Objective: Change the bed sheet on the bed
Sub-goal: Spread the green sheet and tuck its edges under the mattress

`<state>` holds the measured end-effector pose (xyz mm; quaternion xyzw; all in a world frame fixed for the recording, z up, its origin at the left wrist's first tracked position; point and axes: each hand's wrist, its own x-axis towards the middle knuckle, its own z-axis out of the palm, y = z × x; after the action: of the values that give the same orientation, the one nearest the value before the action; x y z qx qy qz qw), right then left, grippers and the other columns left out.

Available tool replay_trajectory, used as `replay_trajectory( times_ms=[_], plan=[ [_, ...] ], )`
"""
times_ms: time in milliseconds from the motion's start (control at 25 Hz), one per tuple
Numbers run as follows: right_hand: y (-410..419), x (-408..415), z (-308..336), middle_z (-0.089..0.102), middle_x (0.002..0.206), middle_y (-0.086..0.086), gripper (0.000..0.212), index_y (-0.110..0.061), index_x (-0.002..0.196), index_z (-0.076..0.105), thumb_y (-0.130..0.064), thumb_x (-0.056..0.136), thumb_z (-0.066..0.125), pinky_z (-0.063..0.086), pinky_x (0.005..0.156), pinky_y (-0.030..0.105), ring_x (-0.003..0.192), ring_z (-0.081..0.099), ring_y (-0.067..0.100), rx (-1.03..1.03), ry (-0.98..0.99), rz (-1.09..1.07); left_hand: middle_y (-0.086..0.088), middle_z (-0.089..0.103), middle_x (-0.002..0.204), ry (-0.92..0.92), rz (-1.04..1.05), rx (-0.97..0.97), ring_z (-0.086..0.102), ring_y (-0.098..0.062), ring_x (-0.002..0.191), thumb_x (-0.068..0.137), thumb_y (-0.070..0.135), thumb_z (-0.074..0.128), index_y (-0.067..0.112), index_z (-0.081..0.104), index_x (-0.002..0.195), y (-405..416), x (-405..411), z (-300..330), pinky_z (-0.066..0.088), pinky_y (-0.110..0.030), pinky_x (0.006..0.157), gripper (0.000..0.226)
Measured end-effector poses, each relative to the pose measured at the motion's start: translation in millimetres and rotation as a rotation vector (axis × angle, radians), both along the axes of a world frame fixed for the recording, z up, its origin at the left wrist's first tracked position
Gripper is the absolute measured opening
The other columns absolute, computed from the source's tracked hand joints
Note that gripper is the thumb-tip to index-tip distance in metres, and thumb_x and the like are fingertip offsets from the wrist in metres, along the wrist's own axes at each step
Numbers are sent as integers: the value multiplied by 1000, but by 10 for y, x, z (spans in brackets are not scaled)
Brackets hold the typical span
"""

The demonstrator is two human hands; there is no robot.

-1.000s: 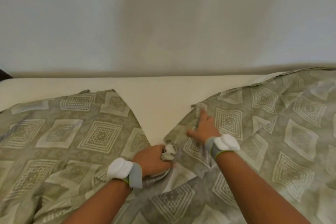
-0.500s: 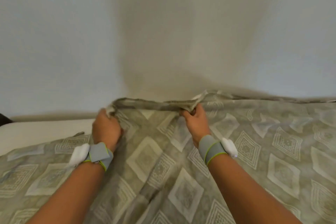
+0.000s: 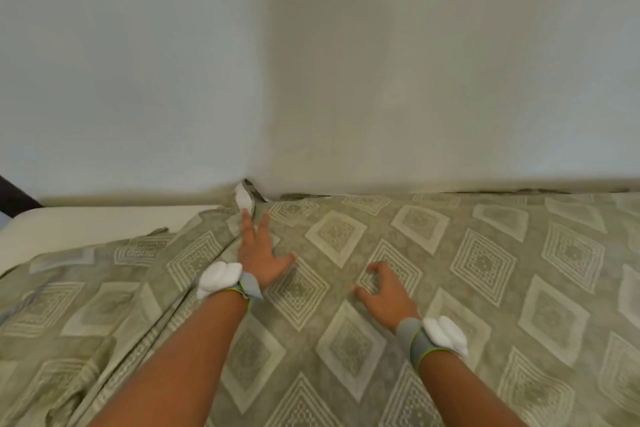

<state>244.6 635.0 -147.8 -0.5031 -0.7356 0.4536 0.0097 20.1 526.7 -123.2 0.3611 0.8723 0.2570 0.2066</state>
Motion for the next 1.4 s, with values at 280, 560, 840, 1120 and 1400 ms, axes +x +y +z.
replay_trajectory(
  times_ms=[280, 560, 840, 1120, 1400],
  plan=[
    [-348, 1825, -363, -25, 157, -9, 99, -55, 142, -15, -76, 73, 52, 15, 105, 72, 147, -17, 26, 98, -634, 20, -6, -16, 159, -291, -331, -311, 1, -31, 148, 74, 65, 63, 32, 6, 151, -204, 1334, -468, 20, -45, 117, 102],
    [-149, 1880, -620, -27, 157, -6, 103, -57, 138, -22, -71, 74, 58, 14, 102, 77, 145, -22, 30, 39, -630, 120, -13, -35, 151, -120, -330, -628, -22, -53, 137, 57, 64, 78, 51, -20, 141, 73, 1841, -815, 14, -67, 110, 130],
    [20, 1972, -469, -28, 156, -2, 102, -49, 144, -18, -67, 78, 57, 19, 102, 75, 144, -22, 37, -92, -530, 314, -20, -19, 156, -51, -164, -675, -9, -53, 140, 52, 66, 80, 49, -9, 146, 111, 2037, -604, 13, -59, 115, 131],
    [1578, 2749, 195, 39, 148, 3, 56, -22, 144, 34, -43, 95, 48, 38, 104, 33, 131, 44, 24, 166, -116, 310, -15, 6, 159, -29, 19, -338, 18, -31, 145, 87, 44, 63, 19, 22, 150, 1302, 2806, -151, 25, -37, 114, 79],
    [3659, 2566, 9, 38, 143, 16, 48, -10, 145, 28, -25, 100, 37, 41, 96, 37, 125, 46, 35, 382, -284, 239, -12, -7, 160, -81, -227, -388, 4, -37, 147, 68, 67, 69, 39, 5, 150, 3152, 3064, -484, 20, -45, 116, 108]
  ],
)
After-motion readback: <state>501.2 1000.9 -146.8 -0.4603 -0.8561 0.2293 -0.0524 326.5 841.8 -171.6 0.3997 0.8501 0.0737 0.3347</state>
